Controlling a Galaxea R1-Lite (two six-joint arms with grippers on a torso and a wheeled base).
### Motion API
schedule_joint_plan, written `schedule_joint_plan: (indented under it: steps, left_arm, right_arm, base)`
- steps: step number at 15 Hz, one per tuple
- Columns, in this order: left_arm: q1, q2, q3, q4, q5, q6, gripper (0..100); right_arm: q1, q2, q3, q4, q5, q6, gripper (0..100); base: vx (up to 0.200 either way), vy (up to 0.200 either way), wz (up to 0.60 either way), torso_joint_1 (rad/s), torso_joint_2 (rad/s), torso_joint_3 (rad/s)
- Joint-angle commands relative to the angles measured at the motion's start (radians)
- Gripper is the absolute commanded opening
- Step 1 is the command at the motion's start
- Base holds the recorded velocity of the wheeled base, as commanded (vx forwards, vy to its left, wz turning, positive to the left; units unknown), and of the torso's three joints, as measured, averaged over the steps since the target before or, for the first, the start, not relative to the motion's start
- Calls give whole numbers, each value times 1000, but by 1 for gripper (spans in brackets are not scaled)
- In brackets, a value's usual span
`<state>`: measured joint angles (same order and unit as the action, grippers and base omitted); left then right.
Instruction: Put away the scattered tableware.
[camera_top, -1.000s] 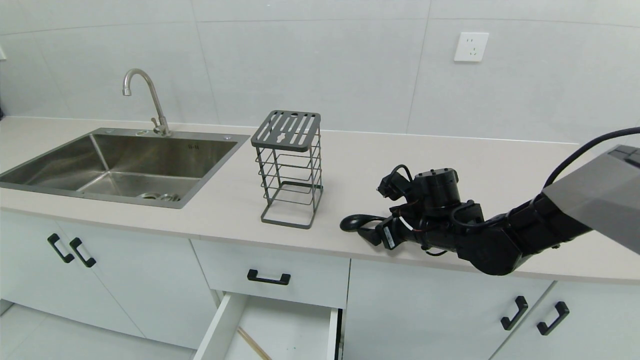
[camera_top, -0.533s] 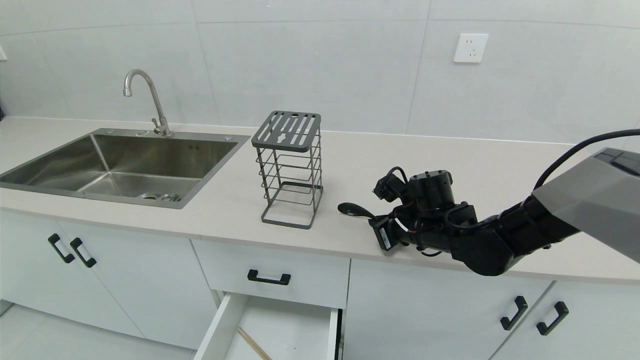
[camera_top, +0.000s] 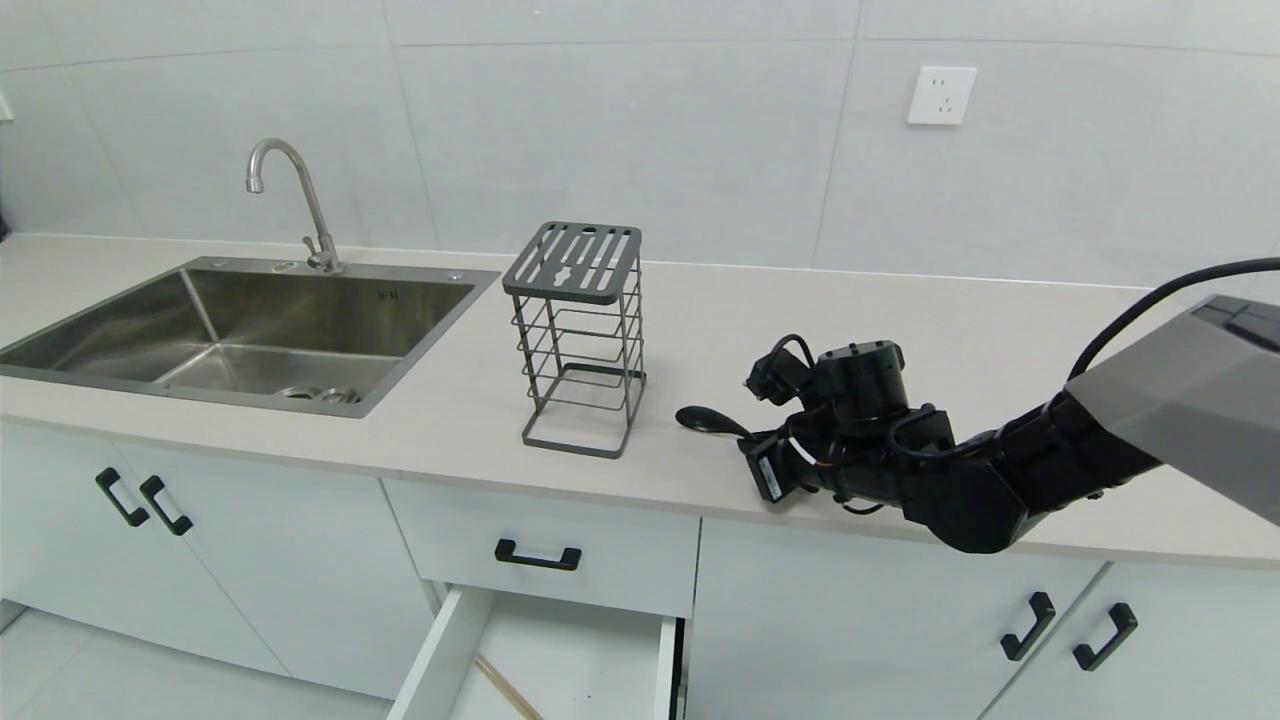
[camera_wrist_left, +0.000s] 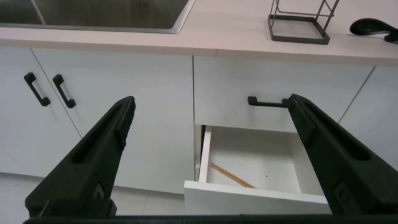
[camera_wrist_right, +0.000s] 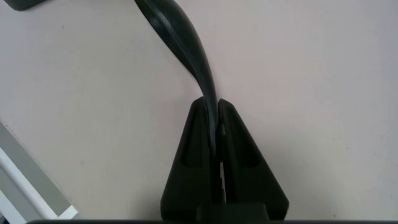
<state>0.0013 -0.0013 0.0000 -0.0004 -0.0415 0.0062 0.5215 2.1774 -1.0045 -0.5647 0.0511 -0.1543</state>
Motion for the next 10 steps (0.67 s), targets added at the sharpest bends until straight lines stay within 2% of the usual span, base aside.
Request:
schedule_joint_plan:
  steps: [1, 5, 10]
  left_arm:
    - [0, 1, 0, -1, 0, 0, 100]
    - [0, 1, 0, 0, 0, 0, 100]
    - [0, 1, 0, -1, 0, 0, 100]
  right_arm:
    - [23, -22, -3, -4, 4, 2, 0]
    - [48, -79, 0, -1, 4, 16, 0]
    - [147, -140, 1, 2, 4, 96, 0]
  base:
    - [0, 0, 0, 0, 0, 0]
    - [0, 0, 0, 0, 0, 0]
    - [0, 0, 0, 0, 0, 0]
